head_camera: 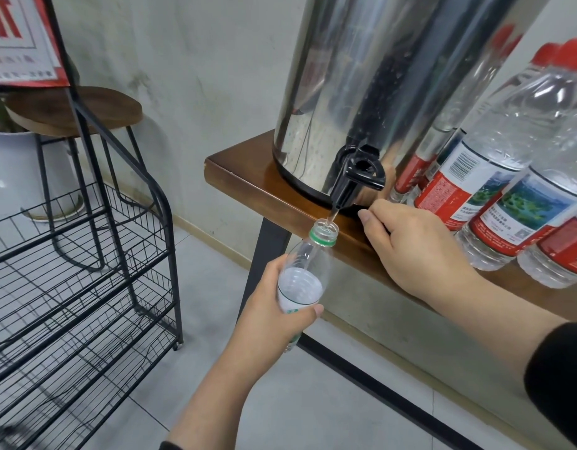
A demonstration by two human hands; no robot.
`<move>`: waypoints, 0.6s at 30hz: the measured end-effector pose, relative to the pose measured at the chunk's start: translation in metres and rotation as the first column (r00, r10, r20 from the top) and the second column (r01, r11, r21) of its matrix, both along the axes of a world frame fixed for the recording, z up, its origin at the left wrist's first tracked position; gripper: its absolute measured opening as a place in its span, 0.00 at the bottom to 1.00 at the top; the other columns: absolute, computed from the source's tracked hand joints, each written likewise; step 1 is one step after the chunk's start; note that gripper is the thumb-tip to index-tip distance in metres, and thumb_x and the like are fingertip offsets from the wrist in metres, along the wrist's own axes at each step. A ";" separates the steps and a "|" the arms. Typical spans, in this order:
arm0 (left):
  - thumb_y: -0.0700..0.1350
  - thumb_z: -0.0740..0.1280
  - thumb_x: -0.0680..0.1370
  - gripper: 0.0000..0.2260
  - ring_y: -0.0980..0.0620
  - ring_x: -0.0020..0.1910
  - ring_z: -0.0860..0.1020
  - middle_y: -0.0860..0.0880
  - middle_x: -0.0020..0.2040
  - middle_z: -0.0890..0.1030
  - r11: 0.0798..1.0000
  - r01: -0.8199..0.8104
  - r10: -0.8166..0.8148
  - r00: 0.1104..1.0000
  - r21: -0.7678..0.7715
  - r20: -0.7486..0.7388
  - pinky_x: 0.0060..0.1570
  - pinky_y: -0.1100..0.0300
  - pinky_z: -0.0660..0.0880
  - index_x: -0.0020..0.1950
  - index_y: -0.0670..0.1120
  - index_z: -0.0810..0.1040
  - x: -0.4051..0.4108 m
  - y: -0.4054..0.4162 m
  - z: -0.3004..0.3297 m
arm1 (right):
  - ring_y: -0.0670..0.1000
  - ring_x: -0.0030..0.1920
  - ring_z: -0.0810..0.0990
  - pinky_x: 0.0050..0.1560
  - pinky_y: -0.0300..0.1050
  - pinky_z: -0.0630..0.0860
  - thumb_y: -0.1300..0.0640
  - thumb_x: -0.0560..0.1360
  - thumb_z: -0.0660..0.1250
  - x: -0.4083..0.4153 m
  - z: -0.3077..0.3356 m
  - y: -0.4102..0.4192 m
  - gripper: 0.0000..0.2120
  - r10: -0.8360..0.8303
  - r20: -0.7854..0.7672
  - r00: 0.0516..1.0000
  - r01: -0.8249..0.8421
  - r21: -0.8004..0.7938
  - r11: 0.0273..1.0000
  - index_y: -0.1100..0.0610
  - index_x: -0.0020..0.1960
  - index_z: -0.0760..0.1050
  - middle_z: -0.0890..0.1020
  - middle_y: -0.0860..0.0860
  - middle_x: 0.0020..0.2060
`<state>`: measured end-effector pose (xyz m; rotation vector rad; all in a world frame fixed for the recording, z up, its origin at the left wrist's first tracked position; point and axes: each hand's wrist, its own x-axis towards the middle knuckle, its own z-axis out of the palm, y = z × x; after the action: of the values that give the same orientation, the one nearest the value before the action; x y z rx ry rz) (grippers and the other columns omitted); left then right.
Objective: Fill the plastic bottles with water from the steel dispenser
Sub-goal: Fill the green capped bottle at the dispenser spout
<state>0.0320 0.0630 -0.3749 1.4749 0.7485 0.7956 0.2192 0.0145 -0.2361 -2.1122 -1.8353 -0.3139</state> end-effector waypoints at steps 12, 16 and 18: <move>0.45 0.79 0.73 0.33 0.62 0.61 0.77 0.64 0.60 0.78 1.000 -0.003 0.003 1.000 0.005 -0.010 0.49 0.75 0.75 0.69 0.67 0.68 -0.001 0.000 0.001 | 0.48 0.36 0.75 0.38 0.51 0.71 0.43 0.83 0.53 -0.001 -0.001 0.000 0.18 0.012 -0.014 1.000 -0.012 0.008 1.000 0.51 0.42 0.72 0.76 0.44 0.34; 0.46 0.79 0.72 0.33 0.63 0.60 0.77 0.65 0.60 0.78 1.000 -0.016 0.016 1.000 0.013 -0.015 0.51 0.74 0.75 0.69 0.69 0.68 -0.002 -0.001 0.001 | 0.48 0.36 0.74 0.37 0.48 0.67 0.43 0.82 0.53 -0.001 0.000 -0.001 0.17 0.021 -0.016 1.000 -0.021 0.014 1.000 0.50 0.40 0.70 0.75 0.44 0.34; 0.46 0.79 0.72 0.33 0.65 0.60 0.77 0.66 0.59 0.78 1.000 -0.023 0.023 1.000 0.020 -0.018 0.50 0.75 0.74 0.69 0.69 0.68 -0.001 0.000 0.001 | 0.49 0.35 0.73 0.36 0.48 0.66 0.43 0.82 0.53 -0.001 0.000 -0.001 0.17 0.014 -0.006 1.000 -0.014 0.019 1.000 0.50 0.40 0.69 0.75 0.44 0.33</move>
<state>0.0311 0.0625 -0.3741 1.4957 0.7746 0.8096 0.2184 0.0139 -0.2363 -2.0844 -1.8363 -0.3201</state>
